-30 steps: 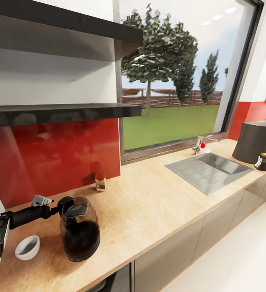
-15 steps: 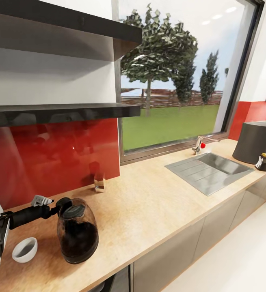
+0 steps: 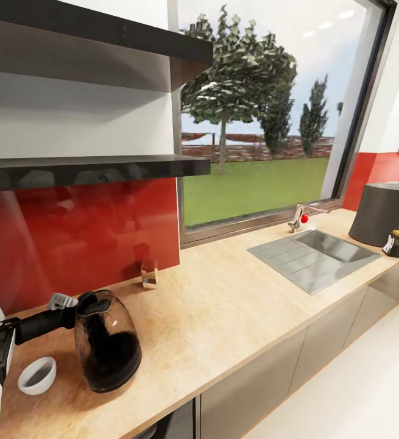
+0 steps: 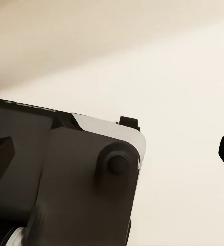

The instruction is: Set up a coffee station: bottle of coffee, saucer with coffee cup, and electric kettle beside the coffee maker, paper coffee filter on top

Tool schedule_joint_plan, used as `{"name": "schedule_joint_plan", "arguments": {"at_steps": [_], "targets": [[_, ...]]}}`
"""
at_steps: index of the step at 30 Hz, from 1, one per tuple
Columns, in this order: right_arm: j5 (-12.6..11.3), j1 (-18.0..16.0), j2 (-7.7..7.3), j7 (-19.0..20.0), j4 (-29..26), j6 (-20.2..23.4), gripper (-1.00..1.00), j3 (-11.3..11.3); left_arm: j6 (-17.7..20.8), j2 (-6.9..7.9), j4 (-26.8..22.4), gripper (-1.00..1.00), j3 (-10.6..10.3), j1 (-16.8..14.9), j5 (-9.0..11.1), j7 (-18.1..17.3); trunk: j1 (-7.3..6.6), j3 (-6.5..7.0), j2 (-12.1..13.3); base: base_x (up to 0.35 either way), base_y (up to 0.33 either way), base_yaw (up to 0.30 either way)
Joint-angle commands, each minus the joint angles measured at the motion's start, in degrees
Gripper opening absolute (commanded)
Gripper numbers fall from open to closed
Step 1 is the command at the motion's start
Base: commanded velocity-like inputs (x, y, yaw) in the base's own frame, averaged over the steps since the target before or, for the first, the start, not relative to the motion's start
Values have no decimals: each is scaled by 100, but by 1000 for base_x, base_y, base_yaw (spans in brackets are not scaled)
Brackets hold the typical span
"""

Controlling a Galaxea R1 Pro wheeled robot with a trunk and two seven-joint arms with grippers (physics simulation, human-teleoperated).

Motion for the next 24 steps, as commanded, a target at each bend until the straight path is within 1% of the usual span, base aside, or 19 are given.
{"name": "schedule_joint_plan", "arguments": {"at_steps": [1, 18, 24], "targets": [[-60, -2, -3, 18, 5, -17, 100, 45, 54, -4, -6, -100, 26, -6, -29, -39, 2, -2, -5, 0, 0, 0], [-60, -2, 5, 18, 4, -17, 100, 44, 87, -8, -66, -100, 26, -9, -11, -72, 2, -2, -5, 0, 0, 0], [-60, -2, 8, 18, -3, -17, 100, 44, 153, -18, -87, -100, 37, -83, 19, -75, 2, -2, -5, 0, 0, 0]]}}
